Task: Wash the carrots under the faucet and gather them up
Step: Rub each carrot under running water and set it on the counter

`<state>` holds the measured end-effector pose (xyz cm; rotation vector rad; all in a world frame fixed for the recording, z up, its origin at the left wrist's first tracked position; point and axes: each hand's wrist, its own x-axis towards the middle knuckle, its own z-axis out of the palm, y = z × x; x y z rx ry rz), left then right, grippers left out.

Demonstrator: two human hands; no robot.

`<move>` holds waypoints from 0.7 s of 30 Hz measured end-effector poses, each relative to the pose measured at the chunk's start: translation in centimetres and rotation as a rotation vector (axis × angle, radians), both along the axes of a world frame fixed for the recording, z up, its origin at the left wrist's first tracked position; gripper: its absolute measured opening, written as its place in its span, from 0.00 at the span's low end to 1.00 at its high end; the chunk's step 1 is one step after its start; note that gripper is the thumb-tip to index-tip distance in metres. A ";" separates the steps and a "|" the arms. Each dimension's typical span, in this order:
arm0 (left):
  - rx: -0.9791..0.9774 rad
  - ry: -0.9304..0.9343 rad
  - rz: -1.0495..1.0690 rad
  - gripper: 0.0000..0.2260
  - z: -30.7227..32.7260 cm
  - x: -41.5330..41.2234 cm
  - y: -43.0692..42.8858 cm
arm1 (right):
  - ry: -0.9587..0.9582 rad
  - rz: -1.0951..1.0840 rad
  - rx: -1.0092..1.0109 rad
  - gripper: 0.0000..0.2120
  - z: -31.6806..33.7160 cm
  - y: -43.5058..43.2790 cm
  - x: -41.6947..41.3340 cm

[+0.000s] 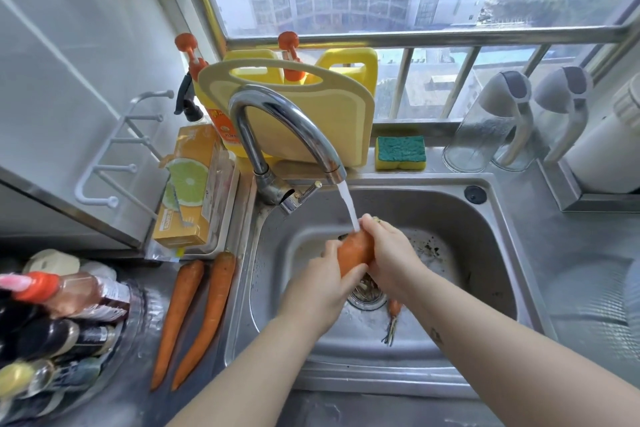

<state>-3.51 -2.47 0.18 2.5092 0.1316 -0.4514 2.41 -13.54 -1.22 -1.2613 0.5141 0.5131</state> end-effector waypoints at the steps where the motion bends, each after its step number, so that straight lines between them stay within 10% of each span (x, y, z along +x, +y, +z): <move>1: -0.030 0.007 0.023 0.19 0.0 0.2 0.5 | 0.002 0.043 0.132 0.07 0.2 -0.4 -0.2; 5: -0.174 0.025 0.086 0.17 0.3 0.5 1.2 | -0.047 0.205 0.342 0.08 1.1 -1.8 -0.9; 13: -0.620 0.385 0.131 0.24 1.3 1.5 1.0 | 0.054 -0.027 0.003 0.13 1.7 -0.5 0.1; 18: -1.065 0.695 0.419 0.26 1.7 1.4 0.4 | 0.095 0.013 0.350 0.08 2.3 -1.4 0.1; 21: -1.209 0.801 0.534 0.28 1.6 1.5 -0.1 | -0.023 0.179 0.195 0.23 1.7 -1.7 -0.2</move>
